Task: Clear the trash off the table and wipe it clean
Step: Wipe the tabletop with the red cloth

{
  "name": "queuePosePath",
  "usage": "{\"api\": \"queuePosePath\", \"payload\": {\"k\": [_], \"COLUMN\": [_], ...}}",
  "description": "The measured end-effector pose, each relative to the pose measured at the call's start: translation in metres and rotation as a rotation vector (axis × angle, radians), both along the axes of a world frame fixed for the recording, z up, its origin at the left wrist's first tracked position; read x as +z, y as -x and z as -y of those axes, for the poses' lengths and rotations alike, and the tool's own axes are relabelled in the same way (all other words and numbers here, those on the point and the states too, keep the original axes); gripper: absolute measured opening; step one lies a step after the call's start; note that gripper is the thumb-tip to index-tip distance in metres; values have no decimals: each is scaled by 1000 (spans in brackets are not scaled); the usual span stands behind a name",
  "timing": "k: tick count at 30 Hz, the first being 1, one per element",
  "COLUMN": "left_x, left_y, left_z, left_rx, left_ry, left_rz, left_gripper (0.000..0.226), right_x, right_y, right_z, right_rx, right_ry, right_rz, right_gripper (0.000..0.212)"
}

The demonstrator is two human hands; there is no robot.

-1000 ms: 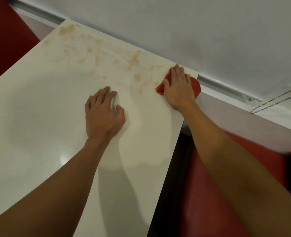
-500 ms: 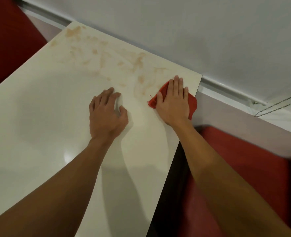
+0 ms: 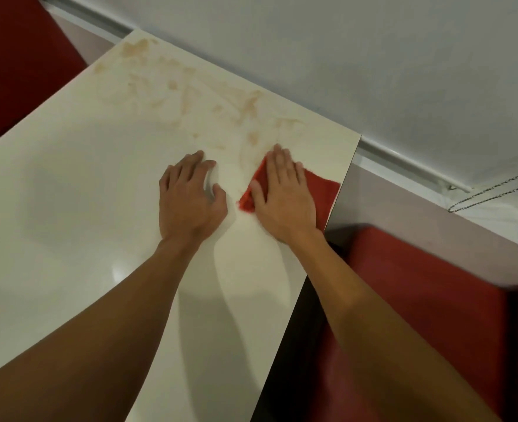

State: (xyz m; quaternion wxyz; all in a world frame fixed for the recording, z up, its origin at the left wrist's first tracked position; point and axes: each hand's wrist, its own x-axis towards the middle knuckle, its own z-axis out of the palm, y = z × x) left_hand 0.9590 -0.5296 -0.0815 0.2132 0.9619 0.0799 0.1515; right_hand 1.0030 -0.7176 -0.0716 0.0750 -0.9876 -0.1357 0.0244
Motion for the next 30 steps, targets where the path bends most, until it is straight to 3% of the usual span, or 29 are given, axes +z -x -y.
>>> {"api": "queuePosePath", "payload": {"k": [3,6,8,14,20,26,30], "left_x": [0,-1,-2,-4,-5,-4,-5], "left_y": [1,0,0,0,-1,0,0], "left_z": [1,1,0,-1,-2,-1,-3], "left_rx": [3,7,6,8,16,49,74], "left_ry": [10,4,3,4,9,21,37], "left_rz": [3,6,4,1,-19,-14,-25], "left_gripper": [51,50,50,52,54,55,54], "right_x": [-1,-3,-4,-1,-5,0,-4], "right_y": [18,-7,-23,10,-31,10,-3], "right_z": [31,25,4,32,10,15,20], "right_rx": [100,-168,-238,165,-209,206,-66], "right_ry": [-22,-16,10,-21,4,-9,-5], "right_rz": [-6,-6,-12,-7,-15,5,11], "right_gripper": [76,78,79,77,80,74,76]}}
